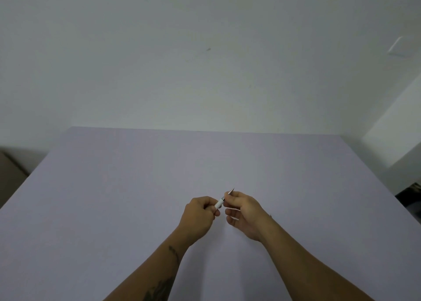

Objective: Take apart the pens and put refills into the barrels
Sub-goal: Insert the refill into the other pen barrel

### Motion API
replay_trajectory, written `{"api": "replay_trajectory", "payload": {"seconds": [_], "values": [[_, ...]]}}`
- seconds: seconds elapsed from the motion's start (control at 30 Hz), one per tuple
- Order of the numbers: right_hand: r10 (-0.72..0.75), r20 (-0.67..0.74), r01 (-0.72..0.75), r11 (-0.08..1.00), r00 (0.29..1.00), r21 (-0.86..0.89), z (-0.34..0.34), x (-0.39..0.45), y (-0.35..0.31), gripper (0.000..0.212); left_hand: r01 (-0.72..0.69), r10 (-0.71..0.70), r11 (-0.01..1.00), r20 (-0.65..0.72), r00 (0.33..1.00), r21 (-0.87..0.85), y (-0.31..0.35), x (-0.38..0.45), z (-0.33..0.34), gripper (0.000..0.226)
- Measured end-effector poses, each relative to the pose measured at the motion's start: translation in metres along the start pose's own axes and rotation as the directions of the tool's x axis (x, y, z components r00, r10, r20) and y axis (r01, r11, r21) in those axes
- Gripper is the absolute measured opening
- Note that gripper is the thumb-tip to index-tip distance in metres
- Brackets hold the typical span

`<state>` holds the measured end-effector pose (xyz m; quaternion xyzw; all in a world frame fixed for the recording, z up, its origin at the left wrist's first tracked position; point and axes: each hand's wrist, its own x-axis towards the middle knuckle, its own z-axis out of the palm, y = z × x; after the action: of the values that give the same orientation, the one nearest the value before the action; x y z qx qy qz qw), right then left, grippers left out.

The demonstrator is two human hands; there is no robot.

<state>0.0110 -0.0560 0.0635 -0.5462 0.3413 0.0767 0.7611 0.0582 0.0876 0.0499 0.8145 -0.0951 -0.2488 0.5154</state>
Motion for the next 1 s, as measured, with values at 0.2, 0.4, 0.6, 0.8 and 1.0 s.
{"api": "replay_trajectory", "payload": {"seconds": [0.2,0.4,0.6,0.8,1.0], "values": [[-0.091,-0.070,0.085,0.993,0.993,-0.082,0.003,-0.003,0.000,0.016,-0.007,0.007,1.000,-0.007,1.000,0.029,0.001,-0.002,0.001,0.027],[-0.076,-0.029,0.075,0.997,0.997,-0.035,0.003,-0.007,0.000,0.026,-0.010,0.010,1.000,0.005,1.000,0.004,0.000,-0.004,0.000,0.031],[-0.040,-0.002,0.040,0.999,0.999,-0.008,0.002,-0.007,0.001,0.014,-0.014,0.014,0.999,-0.010,1.000,0.032,-0.001,-0.006,0.000,0.029],[-0.081,-0.049,0.076,0.994,0.996,-0.081,0.007,-0.004,0.004,0.016,-0.017,0.019,0.998,-0.019,1.000,0.066,-0.003,-0.006,-0.001,0.027],[-0.045,-0.006,0.045,0.998,0.999,-0.045,0.007,-0.005,0.002,0.028,0.001,0.001,0.998,-0.029,1.000,0.060,-0.008,-0.006,-0.003,0.029]]}}
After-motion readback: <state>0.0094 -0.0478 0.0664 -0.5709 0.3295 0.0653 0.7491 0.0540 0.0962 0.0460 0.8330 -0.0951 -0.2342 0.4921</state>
